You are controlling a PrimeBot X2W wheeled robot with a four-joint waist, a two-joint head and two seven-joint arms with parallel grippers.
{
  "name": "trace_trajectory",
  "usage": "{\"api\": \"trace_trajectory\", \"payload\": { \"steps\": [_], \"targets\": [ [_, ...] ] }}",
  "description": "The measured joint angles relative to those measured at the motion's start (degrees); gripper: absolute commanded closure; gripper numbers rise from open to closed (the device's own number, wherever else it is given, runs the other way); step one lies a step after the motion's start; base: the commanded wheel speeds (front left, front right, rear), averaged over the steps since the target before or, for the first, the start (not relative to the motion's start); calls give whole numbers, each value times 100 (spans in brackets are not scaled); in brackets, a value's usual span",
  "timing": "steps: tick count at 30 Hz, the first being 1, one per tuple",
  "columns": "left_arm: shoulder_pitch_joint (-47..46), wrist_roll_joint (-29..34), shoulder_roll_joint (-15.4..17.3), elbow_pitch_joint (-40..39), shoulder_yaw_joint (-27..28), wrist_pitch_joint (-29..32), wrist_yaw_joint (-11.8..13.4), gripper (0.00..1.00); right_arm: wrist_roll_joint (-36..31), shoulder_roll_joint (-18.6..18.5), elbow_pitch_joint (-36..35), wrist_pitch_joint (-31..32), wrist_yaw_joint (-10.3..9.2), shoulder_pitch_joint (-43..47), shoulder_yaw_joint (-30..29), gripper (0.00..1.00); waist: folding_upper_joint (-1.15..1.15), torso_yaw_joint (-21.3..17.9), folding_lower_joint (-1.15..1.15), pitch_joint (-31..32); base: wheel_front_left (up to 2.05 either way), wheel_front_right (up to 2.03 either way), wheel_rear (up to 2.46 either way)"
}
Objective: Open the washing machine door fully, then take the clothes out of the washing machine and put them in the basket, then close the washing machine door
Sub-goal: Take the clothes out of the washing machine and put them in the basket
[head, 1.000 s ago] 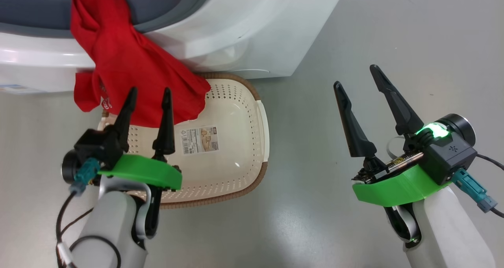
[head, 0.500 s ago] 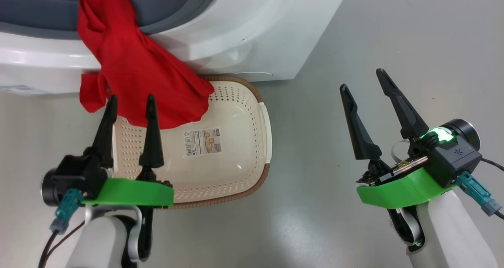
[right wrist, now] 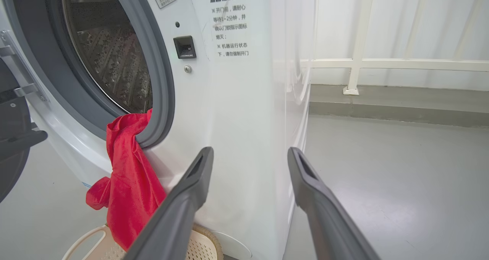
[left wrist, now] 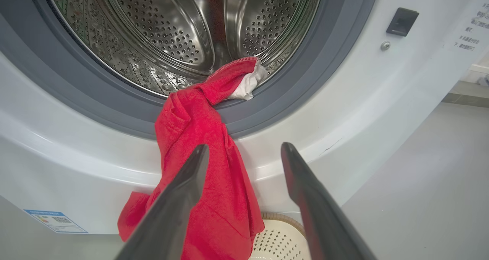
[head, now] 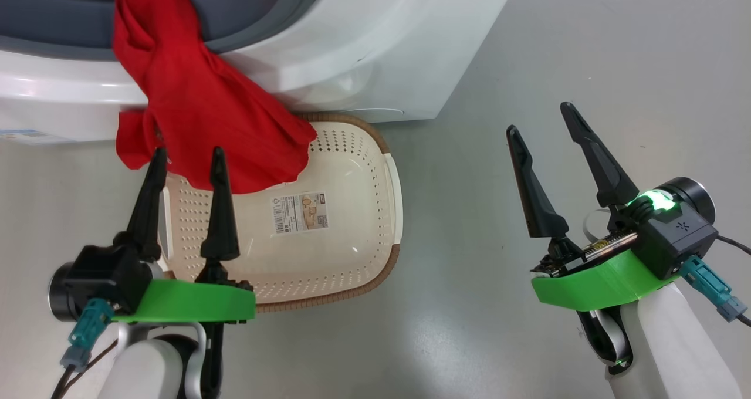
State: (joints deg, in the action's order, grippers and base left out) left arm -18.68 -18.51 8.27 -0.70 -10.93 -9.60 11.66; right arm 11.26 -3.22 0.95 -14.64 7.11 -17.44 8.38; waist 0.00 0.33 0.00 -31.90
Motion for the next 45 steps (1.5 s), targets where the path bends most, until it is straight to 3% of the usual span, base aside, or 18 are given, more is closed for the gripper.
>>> {"api": "trace_trajectory", "payload": {
  "steps": [13, 27, 45],
  "targets": [
    [-83, -81, 21, 135, 37, 93, 7, 0, 1, 0, 1, 0, 1, 0, 11, 0, 0, -18, 0, -16, 0, 0, 0],
    [-1399, 131, 207, 822, 101, 347, 145, 0, 11, 1, 33, 0, 1, -18, 141, 0, 0, -114, 0, -79, 0, 0, 0],
    [-3093, 141, 541, 2731, -19, 1235, -65, 0, 170, 1, 52, 0, 1, -51, 201, 0, 0, -293, 0, -207, 0, 0, 0]
  ]
}}
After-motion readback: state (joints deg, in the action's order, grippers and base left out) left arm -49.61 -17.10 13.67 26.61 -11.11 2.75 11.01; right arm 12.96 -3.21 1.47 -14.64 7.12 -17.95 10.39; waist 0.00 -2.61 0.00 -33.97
